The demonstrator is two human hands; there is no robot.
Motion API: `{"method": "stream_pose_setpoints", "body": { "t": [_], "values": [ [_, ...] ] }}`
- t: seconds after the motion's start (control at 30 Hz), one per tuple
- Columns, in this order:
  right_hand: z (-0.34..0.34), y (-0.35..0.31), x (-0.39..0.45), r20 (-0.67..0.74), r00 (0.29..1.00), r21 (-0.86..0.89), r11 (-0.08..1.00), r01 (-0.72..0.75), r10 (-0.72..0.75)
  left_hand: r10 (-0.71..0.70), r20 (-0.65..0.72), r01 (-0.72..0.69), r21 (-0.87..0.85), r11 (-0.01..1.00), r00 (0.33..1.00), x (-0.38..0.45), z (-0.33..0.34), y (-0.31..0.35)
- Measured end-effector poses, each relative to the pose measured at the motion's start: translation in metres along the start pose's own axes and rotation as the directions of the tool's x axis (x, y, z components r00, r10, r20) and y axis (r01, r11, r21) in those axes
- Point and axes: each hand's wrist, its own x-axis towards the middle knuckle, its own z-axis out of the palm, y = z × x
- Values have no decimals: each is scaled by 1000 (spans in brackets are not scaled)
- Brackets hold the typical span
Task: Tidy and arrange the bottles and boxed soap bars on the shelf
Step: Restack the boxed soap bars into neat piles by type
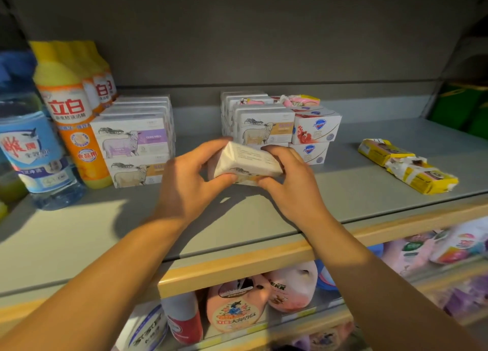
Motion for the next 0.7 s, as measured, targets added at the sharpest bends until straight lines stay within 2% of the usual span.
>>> {"method": "stream_pose_setpoints", "body": {
  "t": [0.1, 0.23, 0.33, 0.47, 0.57, 0.7],
  "values": [
    [-1, -2, 0, -38, 999, -44, 999, 6, -8, 141, 5, -140, 166, 976, 990, -1, 2, 5],
    [-1, -3, -2, -33, 999, -60, 998, 3, -5, 148, 38, -153, 209, 966, 988, -4, 2, 5],
    [-2, -3, -3, -26, 1000, -32, 999, 13, -14, 51, 14, -52, 127, 991, 999, -2, 0, 1],
    [-3, -1, -3, 21, 998, 64, 996, 54, -56, -178, 49, 178, 4, 984, 983, -4, -7, -12],
    [-2, 0, -4, 102, 992, 46, 997, 65, -70, -290, 110, 283, 75, 956, 951, -7, -15, -23],
    [1, -1, -5, 188, 975, -79, 988, 133, -116, -397, 153, 341, 294, 893, 905, -13, -22, -23]
  ]
}}
